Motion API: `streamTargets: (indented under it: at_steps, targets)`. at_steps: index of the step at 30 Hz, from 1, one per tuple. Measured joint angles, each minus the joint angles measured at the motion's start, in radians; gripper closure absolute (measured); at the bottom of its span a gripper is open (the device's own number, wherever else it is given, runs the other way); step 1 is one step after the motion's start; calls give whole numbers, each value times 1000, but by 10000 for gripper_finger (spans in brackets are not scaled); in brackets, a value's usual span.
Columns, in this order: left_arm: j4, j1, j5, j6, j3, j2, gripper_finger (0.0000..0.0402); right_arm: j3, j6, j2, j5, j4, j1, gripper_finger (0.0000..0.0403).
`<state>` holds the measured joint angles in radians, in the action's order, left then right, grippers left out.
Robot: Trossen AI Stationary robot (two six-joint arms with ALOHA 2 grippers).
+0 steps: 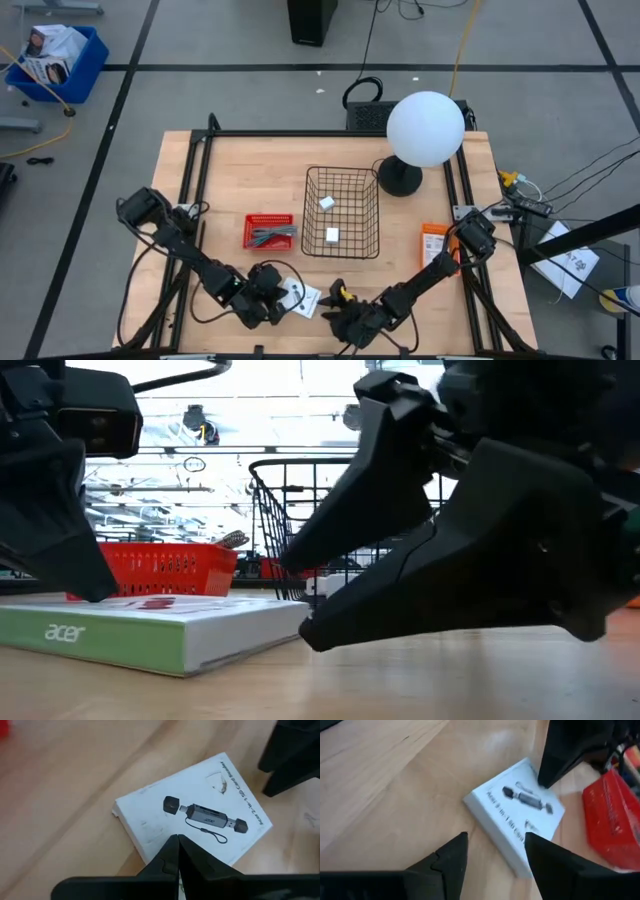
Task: Pick and place items into bin
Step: Put the card reader box into the orange basket
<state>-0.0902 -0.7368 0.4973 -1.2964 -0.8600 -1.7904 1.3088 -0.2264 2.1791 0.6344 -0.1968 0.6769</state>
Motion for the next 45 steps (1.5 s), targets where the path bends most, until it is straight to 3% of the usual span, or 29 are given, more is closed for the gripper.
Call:
streamTargets:
  at_steps: [6,11,15,24,33,40,45]
  targets:
    - [-18,0,3,6,-1,6,393,-1,129,1,1,37,6,297]
    - [-10,0,-3,30,-9,8,398,-1,252,2,-100,50,-15,392]
    - [-71,-1,-8,-16,-11,11,394,-1,351,1,-164,52,-41,393]
    - [-64,-32,8,0,-11,102,395,0,434,-1,-163,83,-63,402]
    - [25,-90,-161,61,-12,132,398,-3,424,-6,118,110,-61,402]
    - [41,-74,-205,32,-12,55,399,-2,474,-9,91,105,-100,403]
    - [40,-34,-224,-5,-12,-22,398,-2,511,-10,-19,96,-116,403]
